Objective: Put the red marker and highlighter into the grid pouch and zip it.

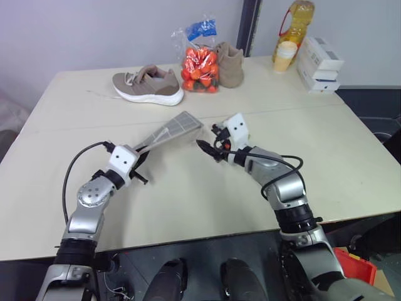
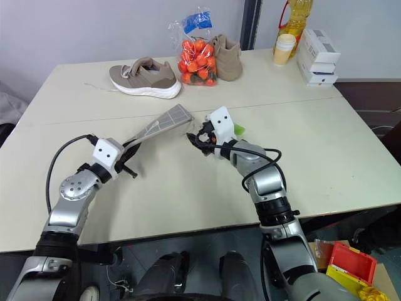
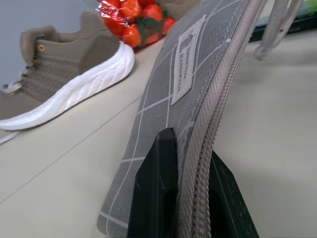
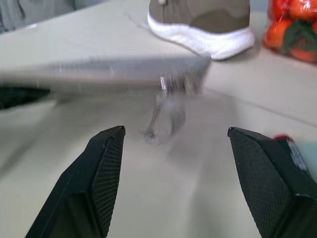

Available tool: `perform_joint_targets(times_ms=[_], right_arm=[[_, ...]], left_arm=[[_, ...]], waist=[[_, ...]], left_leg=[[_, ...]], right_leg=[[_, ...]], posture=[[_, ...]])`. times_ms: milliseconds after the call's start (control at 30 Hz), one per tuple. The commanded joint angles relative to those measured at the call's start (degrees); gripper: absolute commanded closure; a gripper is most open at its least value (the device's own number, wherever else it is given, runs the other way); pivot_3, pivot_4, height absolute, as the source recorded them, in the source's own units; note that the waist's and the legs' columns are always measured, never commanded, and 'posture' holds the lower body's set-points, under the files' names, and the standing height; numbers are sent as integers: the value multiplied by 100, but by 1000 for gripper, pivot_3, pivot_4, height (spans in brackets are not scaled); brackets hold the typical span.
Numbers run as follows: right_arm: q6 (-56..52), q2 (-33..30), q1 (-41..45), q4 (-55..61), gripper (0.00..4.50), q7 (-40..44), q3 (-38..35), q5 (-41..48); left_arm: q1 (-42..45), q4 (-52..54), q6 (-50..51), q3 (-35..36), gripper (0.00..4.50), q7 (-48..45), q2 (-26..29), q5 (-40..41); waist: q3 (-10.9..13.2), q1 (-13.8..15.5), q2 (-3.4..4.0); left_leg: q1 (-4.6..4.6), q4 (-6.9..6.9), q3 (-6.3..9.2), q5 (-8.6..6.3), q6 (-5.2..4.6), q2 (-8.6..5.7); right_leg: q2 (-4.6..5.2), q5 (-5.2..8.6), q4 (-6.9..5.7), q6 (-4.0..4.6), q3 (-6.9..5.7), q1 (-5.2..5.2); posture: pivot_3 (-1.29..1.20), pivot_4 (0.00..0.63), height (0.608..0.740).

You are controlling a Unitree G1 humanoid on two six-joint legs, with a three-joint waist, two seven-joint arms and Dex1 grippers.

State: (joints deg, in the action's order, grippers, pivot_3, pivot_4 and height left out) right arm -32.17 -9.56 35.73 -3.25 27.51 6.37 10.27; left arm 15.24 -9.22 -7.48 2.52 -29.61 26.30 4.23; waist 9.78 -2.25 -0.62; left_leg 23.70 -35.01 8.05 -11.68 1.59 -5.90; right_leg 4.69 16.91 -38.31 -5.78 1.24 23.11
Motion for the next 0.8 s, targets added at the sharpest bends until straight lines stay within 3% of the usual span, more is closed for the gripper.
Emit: perform_joint_targets(times_ms=[33,67,233,367,800], right_arm=[[56,174,256,-157,1602,-159,-49,11],[66,201,280,-207,1862,-181,-44,6],[15,305,291,-194,4465,-243,-9,33],[-15,311,245,-18,4465,-199,276,-108],[-211,592,504,191,4465,586,2211,-743]], left_arm=[[21,276,46,-63,4500,3,-23,-30],[32,286,69,-67,4500,5,-34,-22],[61,315,118,-119,4500,18,-59,-49],[66,331,179,-143,4500,70,-89,-104],[51,681,493,-433,4500,167,-426,-274]], waist=[[0,0,0],[0,0,0],[0,0,0],[0,-2,0],[0,-9,0]], left_leg=[[0,0,0,0,1,0],[0,-1,0,1,1,0],[0,0,-1,1,1,0],[0,0,-1,1,1,0],[0,-1,0,1,3,1]], right_leg=[[0,0,0,0,0,-1],[0,0,0,0,0,-1],[0,0,0,0,0,0],[0,0,0,0,0,1],[-2,0,0,0,-1,4]], posture=[[0,150,740],[0,150,740],[0,150,740],[0,150,740],[0,150,740]])
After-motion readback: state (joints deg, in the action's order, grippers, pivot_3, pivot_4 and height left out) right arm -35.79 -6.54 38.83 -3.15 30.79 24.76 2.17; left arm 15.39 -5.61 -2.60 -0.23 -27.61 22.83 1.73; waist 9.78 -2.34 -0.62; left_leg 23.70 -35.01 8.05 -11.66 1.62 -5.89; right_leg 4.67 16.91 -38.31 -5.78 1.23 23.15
